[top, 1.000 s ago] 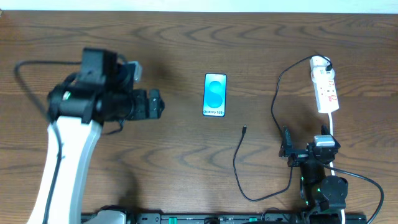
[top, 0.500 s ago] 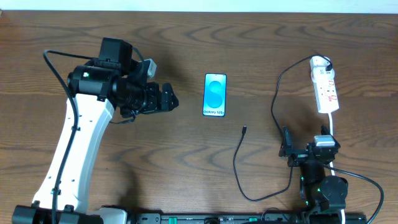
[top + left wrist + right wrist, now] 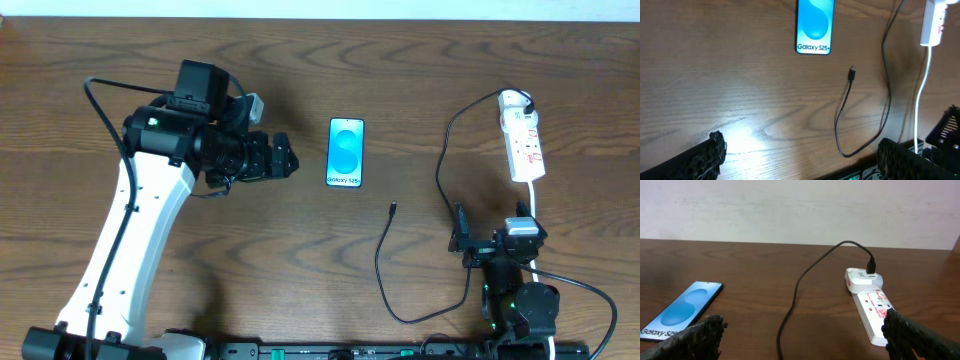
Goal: Plug charger to phone and switch on socket
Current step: 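Move the left gripper forward over the Galaxy S25+ phone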
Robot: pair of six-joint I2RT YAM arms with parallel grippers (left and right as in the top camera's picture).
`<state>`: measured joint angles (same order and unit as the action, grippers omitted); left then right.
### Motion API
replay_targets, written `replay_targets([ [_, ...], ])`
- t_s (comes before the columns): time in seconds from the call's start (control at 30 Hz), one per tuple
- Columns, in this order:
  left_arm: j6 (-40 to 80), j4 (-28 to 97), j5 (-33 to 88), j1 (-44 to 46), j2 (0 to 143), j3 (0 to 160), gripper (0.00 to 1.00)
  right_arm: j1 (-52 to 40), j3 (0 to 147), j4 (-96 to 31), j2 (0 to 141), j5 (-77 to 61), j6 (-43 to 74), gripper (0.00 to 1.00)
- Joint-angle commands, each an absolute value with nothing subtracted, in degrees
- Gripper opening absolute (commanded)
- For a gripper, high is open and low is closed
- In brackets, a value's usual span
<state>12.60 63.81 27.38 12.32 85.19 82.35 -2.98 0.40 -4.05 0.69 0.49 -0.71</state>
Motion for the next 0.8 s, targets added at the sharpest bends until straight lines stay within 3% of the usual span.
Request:
replay_targets([
  [0.0, 17.1, 63.7, 20.1, 14.3, 85.9, 82.5, 0.98, -3.4, 0.3, -4.3, 0.4, 1.0, -1.3, 0.99],
  [0.43, 17.9, 70.3, 9.2, 17.4, 90.1, 92.5, 0.98, -3.4, 0.3, -4.3, 0.4, 1.0, -1.3, 0.99],
  [0.77, 17.7, 71.3, 7.9, 20.9, 96.8, 94.7, 0.98, -3.4, 0.3, -4.3, 0.4, 1.0, -1.3, 0.99],
])
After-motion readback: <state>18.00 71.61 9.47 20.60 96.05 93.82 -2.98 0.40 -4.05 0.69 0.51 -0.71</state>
